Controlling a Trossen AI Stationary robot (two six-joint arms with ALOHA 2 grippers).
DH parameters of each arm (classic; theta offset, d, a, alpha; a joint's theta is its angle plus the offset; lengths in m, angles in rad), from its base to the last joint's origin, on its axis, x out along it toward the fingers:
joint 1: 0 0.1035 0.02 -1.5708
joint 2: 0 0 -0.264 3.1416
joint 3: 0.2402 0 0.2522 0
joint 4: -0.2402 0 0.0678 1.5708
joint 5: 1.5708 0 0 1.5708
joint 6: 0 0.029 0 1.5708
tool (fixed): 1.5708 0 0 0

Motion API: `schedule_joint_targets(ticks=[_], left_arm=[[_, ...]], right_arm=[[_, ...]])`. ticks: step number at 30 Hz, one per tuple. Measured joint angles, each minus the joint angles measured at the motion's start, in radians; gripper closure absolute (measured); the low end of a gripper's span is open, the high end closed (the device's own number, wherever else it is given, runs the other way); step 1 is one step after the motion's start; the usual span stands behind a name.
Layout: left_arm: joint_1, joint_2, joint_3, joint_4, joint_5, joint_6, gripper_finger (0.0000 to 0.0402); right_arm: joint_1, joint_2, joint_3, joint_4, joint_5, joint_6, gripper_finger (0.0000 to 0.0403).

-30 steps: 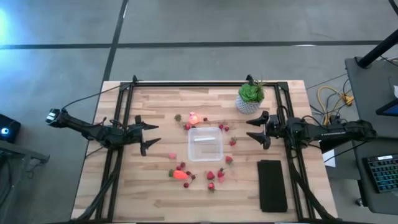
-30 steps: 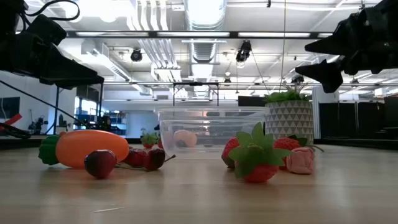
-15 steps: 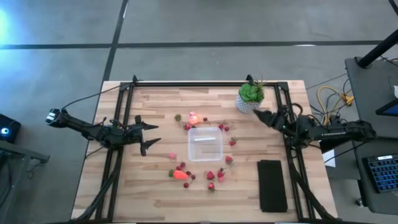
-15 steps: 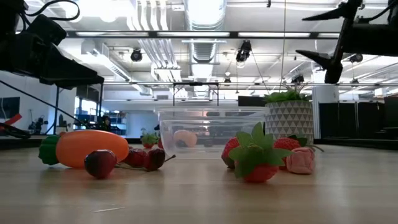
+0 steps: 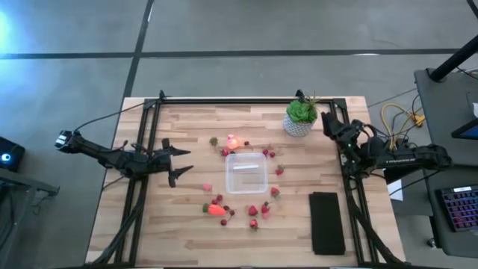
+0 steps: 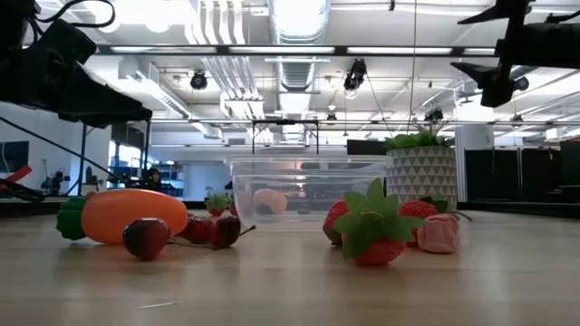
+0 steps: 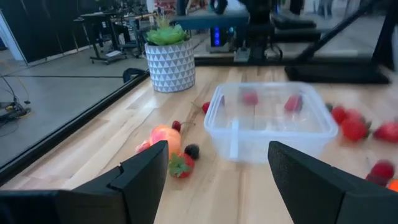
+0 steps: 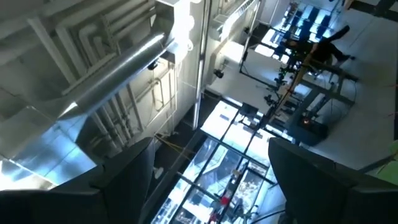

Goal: Pick and placing Produce into tupperware
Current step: Put the red strawberry into the transparent container

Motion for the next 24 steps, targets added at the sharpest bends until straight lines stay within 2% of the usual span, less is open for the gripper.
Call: schedule_joint_targets(ticks=[4,6,10,13,15,18,21,24], left_arm=[[0.001,0.0,0.0,0.106,-0.002,-0.157,0.0139],[0.001,0.0,0.0,0.178,-0.001,-0.187,0.0139],[0.001,0.001,0.0,0.378,-0.006,-0.23,0.0139],[0.001,0.007,0.0,0.571,-0.041,-0.247,0.0139],[0.001,0.005,0.0,0.697,-0.042,-0.244,0.0139],[0.001,0.004,0.0,0.818,-0.111,-0.239,0.0139],[0.001,0.002,0.0,0.838,-0.159,-0.244,0.0139],[0.001,0.011,0.0,0.785,-0.161,-0.247,0.0139]], right_arm=[[0.0,0.007,0.0,0.003,-0.124,0.116,0.0098],[0.0,0.009,0.002,0.0,-0.15,0.131,0.0099],[0.0,0.035,0.07,-0.049,-0.259,0.078,0.01],[0.0,0.086,0.195,-0.211,-0.328,0.014,0.01],[0.0,0.128,0.313,-0.419,-0.349,-0.017,0.01],[0.0,0.207,0.527,-0.93,-0.356,-0.033,0.0101],[0.0,0.329,0.728,-1.454,-0.353,0.005,0.0101],[0.004,0.456,0.876,-1.823,-0.362,0.061,0.0101]])
